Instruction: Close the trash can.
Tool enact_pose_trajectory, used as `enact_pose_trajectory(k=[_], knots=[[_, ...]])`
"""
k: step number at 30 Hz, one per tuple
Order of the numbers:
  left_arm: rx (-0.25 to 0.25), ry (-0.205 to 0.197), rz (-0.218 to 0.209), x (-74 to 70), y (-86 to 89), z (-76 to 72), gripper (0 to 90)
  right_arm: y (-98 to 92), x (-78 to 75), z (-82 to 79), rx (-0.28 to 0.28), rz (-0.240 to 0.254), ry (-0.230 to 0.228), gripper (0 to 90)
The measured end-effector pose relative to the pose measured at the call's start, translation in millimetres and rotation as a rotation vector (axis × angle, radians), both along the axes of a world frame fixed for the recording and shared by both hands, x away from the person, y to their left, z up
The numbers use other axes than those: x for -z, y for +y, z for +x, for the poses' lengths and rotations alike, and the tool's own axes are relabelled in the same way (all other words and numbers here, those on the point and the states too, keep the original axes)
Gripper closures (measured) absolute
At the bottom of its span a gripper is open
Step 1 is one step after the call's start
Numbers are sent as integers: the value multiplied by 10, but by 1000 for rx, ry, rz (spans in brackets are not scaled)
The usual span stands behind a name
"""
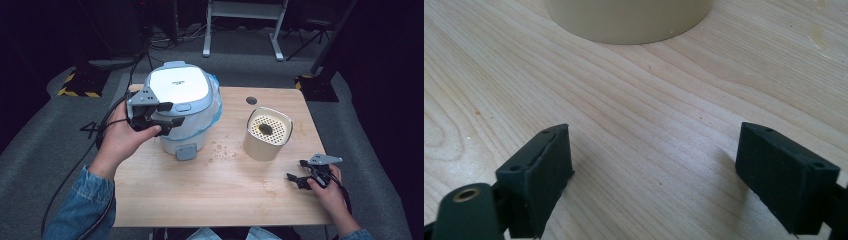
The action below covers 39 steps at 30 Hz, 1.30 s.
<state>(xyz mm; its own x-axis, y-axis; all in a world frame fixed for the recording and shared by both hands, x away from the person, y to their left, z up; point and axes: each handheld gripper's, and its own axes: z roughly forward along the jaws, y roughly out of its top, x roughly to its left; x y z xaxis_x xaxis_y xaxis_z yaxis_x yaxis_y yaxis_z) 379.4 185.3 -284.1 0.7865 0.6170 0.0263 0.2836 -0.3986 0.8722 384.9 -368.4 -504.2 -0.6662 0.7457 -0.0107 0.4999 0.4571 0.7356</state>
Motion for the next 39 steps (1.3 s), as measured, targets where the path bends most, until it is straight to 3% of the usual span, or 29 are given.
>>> enact_pose_trajectory(k=[6, 9, 13, 32, 39], knots=[[-11, 16, 6, 140, 33, -231, 380, 0, 0, 0, 0, 0, 0, 150], [-20, 25, 30, 248, 52, -324, 381, 0, 0, 1, 0, 0, 0, 150], [-26, 55, 15, 454, 104, -417, 377, 0, 0, 1, 0, 0, 0, 150], [-75, 145, 3, 1301, 245, -451, 366, -1, 0, 3, -2, 0, 0, 150], [-89, 210, -3, 1560, 238, -452, 365, -1, 0, 3, -2, 0, 1, 150]])
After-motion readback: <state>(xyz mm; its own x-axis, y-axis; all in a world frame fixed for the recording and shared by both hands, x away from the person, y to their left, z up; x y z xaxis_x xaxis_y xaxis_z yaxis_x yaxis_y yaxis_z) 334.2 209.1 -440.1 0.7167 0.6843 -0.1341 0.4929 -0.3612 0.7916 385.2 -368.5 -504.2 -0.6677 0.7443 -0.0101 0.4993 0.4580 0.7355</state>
